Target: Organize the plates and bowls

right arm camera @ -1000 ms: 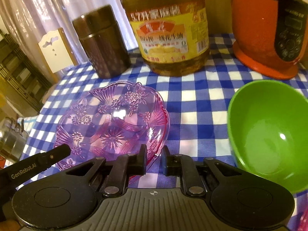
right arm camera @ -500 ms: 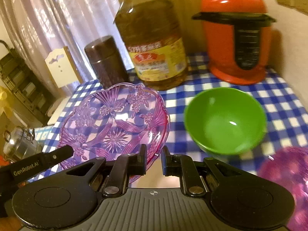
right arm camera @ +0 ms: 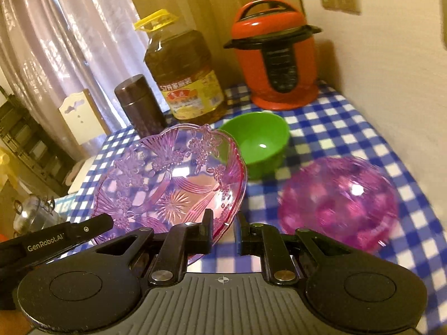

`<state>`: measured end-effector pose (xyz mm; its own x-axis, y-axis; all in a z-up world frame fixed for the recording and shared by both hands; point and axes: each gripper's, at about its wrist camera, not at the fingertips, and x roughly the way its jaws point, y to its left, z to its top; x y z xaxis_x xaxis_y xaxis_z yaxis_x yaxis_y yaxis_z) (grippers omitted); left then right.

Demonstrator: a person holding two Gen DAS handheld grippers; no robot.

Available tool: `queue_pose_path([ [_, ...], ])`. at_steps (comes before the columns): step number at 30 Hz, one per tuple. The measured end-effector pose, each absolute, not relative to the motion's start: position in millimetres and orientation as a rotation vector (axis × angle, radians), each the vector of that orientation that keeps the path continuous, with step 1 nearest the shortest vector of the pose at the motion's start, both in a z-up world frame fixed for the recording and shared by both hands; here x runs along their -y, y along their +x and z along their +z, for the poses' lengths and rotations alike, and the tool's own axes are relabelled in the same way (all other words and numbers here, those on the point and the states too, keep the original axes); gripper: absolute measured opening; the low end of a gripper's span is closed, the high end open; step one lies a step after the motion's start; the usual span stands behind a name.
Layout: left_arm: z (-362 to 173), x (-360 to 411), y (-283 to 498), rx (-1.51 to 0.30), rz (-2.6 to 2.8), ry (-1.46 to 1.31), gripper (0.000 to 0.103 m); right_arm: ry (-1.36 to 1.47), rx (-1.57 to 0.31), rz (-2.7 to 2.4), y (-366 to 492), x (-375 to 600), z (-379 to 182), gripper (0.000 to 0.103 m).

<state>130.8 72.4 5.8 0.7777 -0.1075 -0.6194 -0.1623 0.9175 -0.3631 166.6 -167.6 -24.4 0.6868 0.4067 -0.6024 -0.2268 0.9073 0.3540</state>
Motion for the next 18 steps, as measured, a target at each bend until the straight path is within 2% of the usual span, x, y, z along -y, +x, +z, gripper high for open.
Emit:
queue_pose_path([
  [18,0.5,4.2,71.8,-0.754,-0.07,-0.35,0.012,0.29,-0.732,0.285,80.5,250.1,-33.5,0.015],
])
